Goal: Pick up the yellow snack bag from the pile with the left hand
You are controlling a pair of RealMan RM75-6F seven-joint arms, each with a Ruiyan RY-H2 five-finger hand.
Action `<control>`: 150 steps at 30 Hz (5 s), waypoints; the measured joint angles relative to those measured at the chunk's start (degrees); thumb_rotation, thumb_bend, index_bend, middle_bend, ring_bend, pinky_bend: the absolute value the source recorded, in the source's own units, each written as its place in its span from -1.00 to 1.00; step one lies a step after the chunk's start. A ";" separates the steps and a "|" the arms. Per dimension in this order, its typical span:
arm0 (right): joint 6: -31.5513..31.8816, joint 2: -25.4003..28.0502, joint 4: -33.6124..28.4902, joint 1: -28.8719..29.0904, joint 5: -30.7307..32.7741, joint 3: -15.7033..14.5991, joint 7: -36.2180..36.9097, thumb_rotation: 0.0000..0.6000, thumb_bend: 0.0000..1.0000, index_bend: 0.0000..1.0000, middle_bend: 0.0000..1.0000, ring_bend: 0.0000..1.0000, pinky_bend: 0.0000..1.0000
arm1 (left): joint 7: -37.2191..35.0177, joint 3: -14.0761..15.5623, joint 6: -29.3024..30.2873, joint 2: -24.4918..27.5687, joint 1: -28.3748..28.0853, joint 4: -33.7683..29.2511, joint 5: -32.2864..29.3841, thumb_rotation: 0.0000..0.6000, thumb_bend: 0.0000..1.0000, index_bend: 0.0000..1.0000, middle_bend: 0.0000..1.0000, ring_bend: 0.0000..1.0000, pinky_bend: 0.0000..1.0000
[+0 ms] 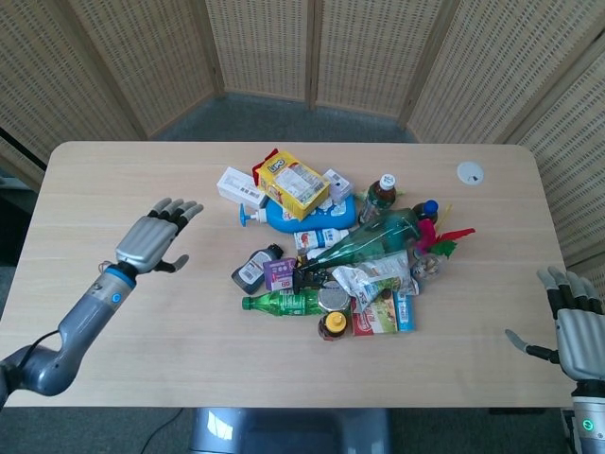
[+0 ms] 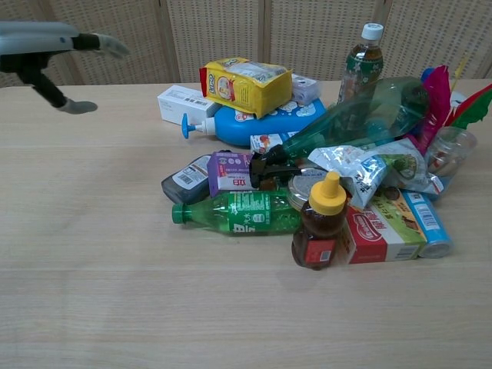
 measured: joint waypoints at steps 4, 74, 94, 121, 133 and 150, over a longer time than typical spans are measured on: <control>0.27 0.59 -0.22 -0.46 0.67 0.23 -0.07 0.37 -0.63 -1.00 -1.00 -1.00 -1.00 | -0.30 -1.06 -3.09 -4.55 -4.57 6.13 -0.83 1.00 -0.20 -1.00 -1.00 -1.00 -1.00; 1.84 2.90 -4.09 -3.91 3.43 1.62 -0.50 0.37 -0.63 -1.00 -1.00 -1.00 -1.00 | -17.98 9.27 1.31 1.10 -5.52 4.02 14.12 0.91 -0.20 -1.00 -1.00 -1.00 -1.00; 4.35 3.96 -3.71 -5.90 4.30 2.02 0.51 0.45 -0.63 -1.00 -1.00 -1.00 -1.00 | -5.90 5.05 -2.23 -17.03 -15.45 26.15 12.47 0.62 -0.51 -1.00 -1.00 -1.00 -1.00; 4.58 3.71 -2.81 -6.93 4.85 2.25 2.23 0.47 -0.62 -1.00 -1.00 -1.00 -1.00 | -7.33 4.41 0.44 -30.82 -19.72 43.60 12.79 1.00 -0.25 0.42 0.56 0.56 -0.02; 2.87 2.60 -1.49 -6.07 4.43 2.42 3.57 0.47 -0.62 -1.00 -1.00 -1.00 -1.00 | -16.81 5.74 13.40 -27.82 -14.86 42.18 17.44 1.00 -0.27 0.46 0.63 0.71 0.21; -0.40 -2.79 2.54 -4.01 1.21 1.06 6.45 0.46 -0.62 -1.00 -1.00 -1.00 -1.00 | -21.89 -2.78 34.62 -8.61 -3.19 6.44 15.20 1.00 -0.34 0.40 0.60 0.70 0.18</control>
